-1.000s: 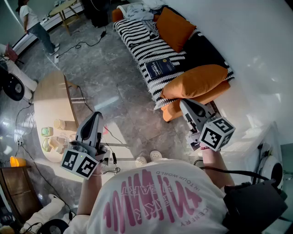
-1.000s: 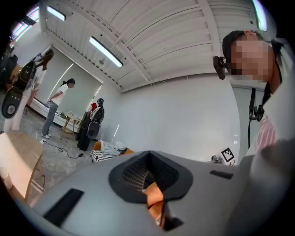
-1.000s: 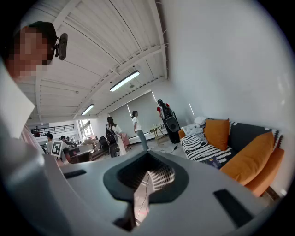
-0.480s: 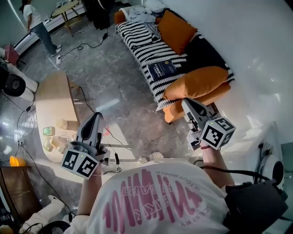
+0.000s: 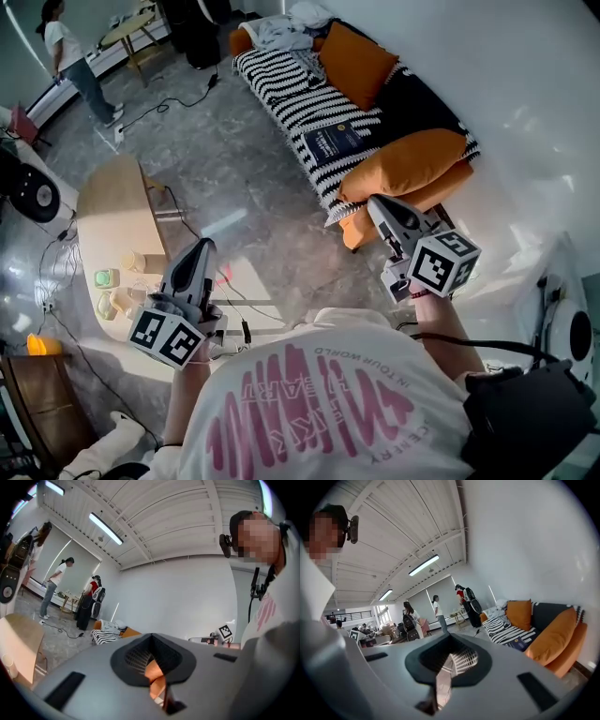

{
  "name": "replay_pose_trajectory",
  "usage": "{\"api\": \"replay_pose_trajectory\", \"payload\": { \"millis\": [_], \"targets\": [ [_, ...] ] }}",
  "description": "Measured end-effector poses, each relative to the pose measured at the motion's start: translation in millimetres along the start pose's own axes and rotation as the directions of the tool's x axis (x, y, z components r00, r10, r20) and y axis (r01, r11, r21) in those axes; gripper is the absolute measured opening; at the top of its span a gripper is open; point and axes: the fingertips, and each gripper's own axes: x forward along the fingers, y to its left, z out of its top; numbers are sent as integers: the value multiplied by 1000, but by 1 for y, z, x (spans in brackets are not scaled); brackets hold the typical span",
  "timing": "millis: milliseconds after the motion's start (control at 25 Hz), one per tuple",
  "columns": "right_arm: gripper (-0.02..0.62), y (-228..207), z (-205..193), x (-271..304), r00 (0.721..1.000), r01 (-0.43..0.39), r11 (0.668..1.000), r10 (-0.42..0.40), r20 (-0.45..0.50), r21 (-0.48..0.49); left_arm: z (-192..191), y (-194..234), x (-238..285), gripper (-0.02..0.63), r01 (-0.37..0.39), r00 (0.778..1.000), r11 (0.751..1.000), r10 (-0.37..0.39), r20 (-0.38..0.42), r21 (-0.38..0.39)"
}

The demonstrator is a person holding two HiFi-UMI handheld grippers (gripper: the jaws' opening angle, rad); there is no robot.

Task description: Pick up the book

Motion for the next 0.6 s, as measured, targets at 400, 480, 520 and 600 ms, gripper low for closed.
{"api": "replay_pose_trajectory", "payload": {
  "millis": [400,480,520,600],
  "targets": [
    [11,11,-6,19,999,-25,1000,25,-27,-3,-12,11,-12,8,-24,999,1000,23,-25,-14],
    [11,6,-8,21,999,-19,1000,19,-37,-2,-17,14,-11,8,-34,999,999,33,-33,-29],
    [11,2,-9,22,999,-15,1000,15,-40,2,-20,15,-10,8,-38,999,999,37,-36,-38],
    [11,-6,-7,23,999,-2,1000,3,-42,6,-22,18,-7,8,-43,998,998,41,-41,-48]
  ]
}}
